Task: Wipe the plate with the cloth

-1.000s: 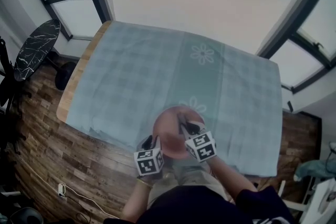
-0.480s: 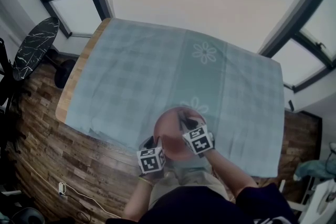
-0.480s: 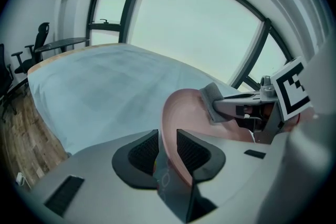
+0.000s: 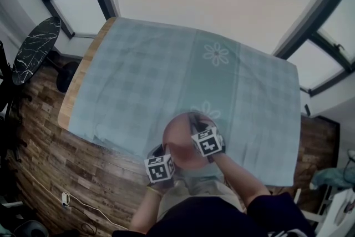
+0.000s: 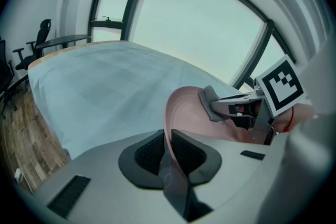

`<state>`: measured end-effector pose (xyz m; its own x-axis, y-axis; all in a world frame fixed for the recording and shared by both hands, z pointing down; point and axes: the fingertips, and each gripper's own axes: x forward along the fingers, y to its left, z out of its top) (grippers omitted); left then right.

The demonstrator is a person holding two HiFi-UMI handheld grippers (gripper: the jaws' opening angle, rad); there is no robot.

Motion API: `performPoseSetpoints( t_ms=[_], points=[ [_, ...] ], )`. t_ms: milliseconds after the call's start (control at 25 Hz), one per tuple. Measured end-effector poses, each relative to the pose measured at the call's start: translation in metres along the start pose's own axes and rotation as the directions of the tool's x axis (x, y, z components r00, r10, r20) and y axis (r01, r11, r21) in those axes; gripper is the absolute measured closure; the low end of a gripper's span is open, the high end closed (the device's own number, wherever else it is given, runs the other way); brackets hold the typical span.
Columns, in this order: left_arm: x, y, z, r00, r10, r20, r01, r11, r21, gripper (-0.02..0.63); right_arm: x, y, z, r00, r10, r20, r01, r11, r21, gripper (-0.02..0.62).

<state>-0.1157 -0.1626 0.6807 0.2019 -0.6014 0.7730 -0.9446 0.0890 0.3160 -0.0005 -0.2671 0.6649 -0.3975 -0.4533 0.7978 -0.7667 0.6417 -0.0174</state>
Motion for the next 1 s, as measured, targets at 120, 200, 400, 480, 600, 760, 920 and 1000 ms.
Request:
performPoseSetpoints(
  t_ms=[120, 200, 400, 480, 600, 760, 920, 1000],
  points=[
    [0.001, 0.001, -0.001, 1.0, 0.001, -0.008, -0.001, 1.0, 0.0, 0.552, 0.005, -0.001, -0.002, 1.0, -0.006, -0.01, 0.006, 1.0, 0.004, 0.561],
    [0.001, 0.0, -0.001, 1.0, -0.005, -0.003, 0.005, 1.0, 0.003, 0.552, 0.007, -0.002, -0.003, 1.0, -0.011, -0.012, 0.011, 1.0, 0.008, 0.561],
    [0.002, 0.002, -0.002, 1.0, -0.006, -0.005, 0.006, 1.0, 0.004, 0.552, 0.009, -0.004, -0.002, 1.0, -0.017, -0.016, 0.017, 1.0, 0.015, 0.561],
    [0.002, 0.001, 0.0, 1.0, -0.007, 0.002, 0.007, 1.0, 0.006, 0.552, 0.01, -0.004, -0.002, 1.0, -0.019, -0.019, 0.019, 1.0, 0.014, 0.561],
    [0.003, 0.003, -0.001, 1.0, 0.002, 0.014, -0.002, 1.0, 0.012, 0.552, 0.01, -0.002, -0.001, 0.999, -0.032, -0.019, 0.032, 0.999, -0.011, 0.561],
    [0.001, 0.0, -0.001, 1.0, -0.01, 0.0, 0.01, 1.0, 0.006, 0.552, 0.014, 0.001, 0.003, 0.999, -0.03, -0.017, 0.03, 0.999, -0.023, 0.561],
    [0.001, 0.0, -0.001, 1.0, -0.01, 0.0, 0.01, 1.0, 0.004, 0.552, 0.017, 0.011, 0.006, 1.0, 0.004, -0.02, -0.004, 0.999, -0.042, 0.561],
    [0.001, 0.0, -0.001, 1.0, -0.008, 0.001, 0.008, 1.0, 0.002, 0.552, 0.018, 0.019, 0.009, 0.999, 0.036, -0.025, -0.038, 0.998, -0.058, 0.561]
  ],
)
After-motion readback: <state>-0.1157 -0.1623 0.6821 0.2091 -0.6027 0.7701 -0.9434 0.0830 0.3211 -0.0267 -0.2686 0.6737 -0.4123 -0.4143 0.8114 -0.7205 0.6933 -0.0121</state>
